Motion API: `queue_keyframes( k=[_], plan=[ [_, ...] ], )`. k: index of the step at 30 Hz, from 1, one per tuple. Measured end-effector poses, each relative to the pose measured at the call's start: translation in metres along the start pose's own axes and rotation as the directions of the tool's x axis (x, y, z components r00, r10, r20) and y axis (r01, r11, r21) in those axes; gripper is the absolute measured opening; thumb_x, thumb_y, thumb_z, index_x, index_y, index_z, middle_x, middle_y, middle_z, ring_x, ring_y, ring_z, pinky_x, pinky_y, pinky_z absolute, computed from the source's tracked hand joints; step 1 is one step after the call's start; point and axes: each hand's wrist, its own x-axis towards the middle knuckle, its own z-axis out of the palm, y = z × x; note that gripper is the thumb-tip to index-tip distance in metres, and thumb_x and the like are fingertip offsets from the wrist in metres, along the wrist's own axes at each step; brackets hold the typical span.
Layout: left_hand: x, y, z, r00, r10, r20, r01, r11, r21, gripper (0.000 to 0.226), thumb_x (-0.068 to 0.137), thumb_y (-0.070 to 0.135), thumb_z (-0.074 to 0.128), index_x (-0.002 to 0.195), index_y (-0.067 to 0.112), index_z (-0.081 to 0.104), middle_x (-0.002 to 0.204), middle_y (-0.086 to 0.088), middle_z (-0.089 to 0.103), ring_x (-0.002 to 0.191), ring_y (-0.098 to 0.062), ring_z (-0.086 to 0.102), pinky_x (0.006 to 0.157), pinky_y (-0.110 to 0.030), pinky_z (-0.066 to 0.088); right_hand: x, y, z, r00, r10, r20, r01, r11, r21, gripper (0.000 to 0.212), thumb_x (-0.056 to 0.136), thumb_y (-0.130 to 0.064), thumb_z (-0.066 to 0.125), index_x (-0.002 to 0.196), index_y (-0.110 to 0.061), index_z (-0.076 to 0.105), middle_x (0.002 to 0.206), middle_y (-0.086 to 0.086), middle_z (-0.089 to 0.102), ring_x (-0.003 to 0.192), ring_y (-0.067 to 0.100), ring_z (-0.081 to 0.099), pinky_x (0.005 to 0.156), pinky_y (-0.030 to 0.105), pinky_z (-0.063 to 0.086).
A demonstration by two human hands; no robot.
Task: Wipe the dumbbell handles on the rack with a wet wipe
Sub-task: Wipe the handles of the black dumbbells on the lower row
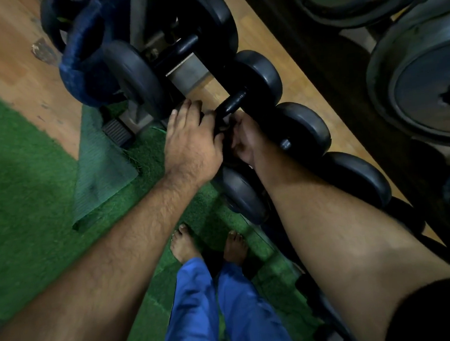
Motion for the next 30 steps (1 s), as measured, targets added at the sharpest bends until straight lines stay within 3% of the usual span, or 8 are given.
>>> queue_keyframes(
  k=[5, 8, 10, 12, 16, 22, 25, 30],
  plan=[
    [0.001, 0.003, -0.002, 1.0, -0.004, 0.0, 0.004, 1.0, 0.02, 0.05, 0.091, 0.034, 0.055, 0.136, 0.012, 0.05, 0.151, -0.015, 0.037, 0.147, -0.028, 0.022, 0.123, -0.043, 0.01, 0.001, 0.006, 0.006, 0.987, -0.082, -0.137, 0.111, 0.969, 0.218, 0.038, 0.095, -0.008, 0.03, 0.071, -0.007, 0.059, 0.061, 0.009, 0.064, 0.062, 0.024, 0.061, 0.063, 0.028, 0.048],
    [0.002, 0.003, -0.001, 1.0, -0.009, 0.003, 0.008, 0.999, 0.042, 0.048, 0.092, 0.035, 0.055, 0.134, 0.012, 0.052, 0.15, -0.015, 0.037, 0.147, -0.028, 0.022, 0.123, -0.043, 0.01, 0.008, -0.006, 0.008, 0.961, -0.116, -0.249, 0.191, 0.934, 0.302, 0.04, 0.095, -0.013, 0.034, 0.117, 0.006, 0.061, 0.102, 0.025, 0.066, 0.093, 0.036, 0.063, 0.093, 0.041, 0.052],
    [0.002, 0.004, -0.001, 1.0, -0.013, 0.007, 0.013, 0.999, 0.051, 0.047, 0.093, 0.035, 0.055, 0.133, 0.012, 0.053, 0.151, -0.015, 0.037, 0.147, -0.029, 0.022, 0.123, -0.044, 0.011, 0.024, -0.015, 0.01, 0.957, -0.096, -0.273, 0.191, 0.917, 0.349, 0.051, 0.092, -0.01, 0.035, 0.137, 0.007, 0.051, 0.124, 0.027, 0.06, 0.111, 0.041, 0.06, 0.109, 0.044, 0.041],
    [0.001, 0.004, -0.002, 1.0, -0.015, 0.015, 0.014, 0.999, 0.05, 0.047, 0.093, 0.034, 0.055, 0.133, 0.011, 0.052, 0.152, -0.016, 0.036, 0.147, -0.029, 0.021, 0.123, -0.044, 0.011, 0.021, -0.019, 0.012, 0.956, -0.098, -0.277, 0.188, 0.929, 0.32, 0.042, 0.089, -0.012, 0.035, 0.123, 0.003, 0.055, 0.118, 0.023, 0.06, 0.104, 0.035, 0.061, 0.097, 0.038, 0.048],
    [0.002, 0.006, -0.002, 0.999, -0.026, 0.018, 0.025, 0.999, 0.034, 0.05, 0.092, 0.033, 0.055, 0.137, 0.01, 0.049, 0.153, -0.017, 0.034, 0.148, -0.03, 0.02, 0.123, -0.044, 0.01, -0.004, -0.003, 0.006, 0.985, -0.063, -0.158, 0.09, 0.981, 0.174, 0.029, 0.095, -0.019, 0.034, 0.083, -0.004, 0.057, 0.06, 0.009, 0.063, 0.054, 0.021, 0.063, 0.055, 0.024, 0.05],
    [0.001, 0.005, -0.004, 0.999, -0.016, 0.032, 0.014, 0.998, 0.054, 0.046, 0.093, 0.035, 0.054, 0.133, 0.011, 0.052, 0.152, -0.015, 0.036, 0.147, -0.028, 0.022, 0.122, -0.045, 0.011, 0.01, -0.008, 0.013, 0.909, -0.152, -0.389, 0.228, 0.961, 0.156, 0.005, 0.077, -0.014, 0.056, 0.081, -0.012, 0.053, 0.065, 0.007, 0.046, 0.057, 0.021, 0.046, 0.054, 0.024, 0.041],
    [0.001, 0.003, -0.006, 0.999, -0.005, 0.052, 0.001, 0.998, 0.067, 0.046, 0.094, 0.037, 0.052, 0.134, 0.016, 0.051, 0.152, -0.014, 0.036, 0.147, -0.027, 0.022, 0.122, -0.046, 0.01, -0.003, 0.001, 0.003, 0.957, -0.13, -0.258, 0.169, 0.976, 0.137, 0.02, 0.093, -0.007, 0.049, 0.076, -0.014, 0.056, 0.059, 0.003, 0.054, 0.053, 0.015, 0.051, 0.055, 0.026, 0.04],
    [-0.003, -0.003, -0.024, 0.999, 0.01, 0.049, -0.011, 1.0, 0.007, 0.05, 0.091, 0.027, 0.058, 0.137, 0.012, 0.047, 0.144, -0.014, 0.044, 0.141, -0.029, 0.033, 0.12, -0.044, 0.02, -0.025, 0.01, -0.013, 0.957, -0.103, -0.273, 0.138, 0.984, 0.113, 0.014, 0.096, -0.006, 0.046, 0.09, -0.014, 0.056, 0.055, -0.002, 0.059, 0.044, 0.007, 0.055, 0.068, 0.028, 0.05]
  ],
)
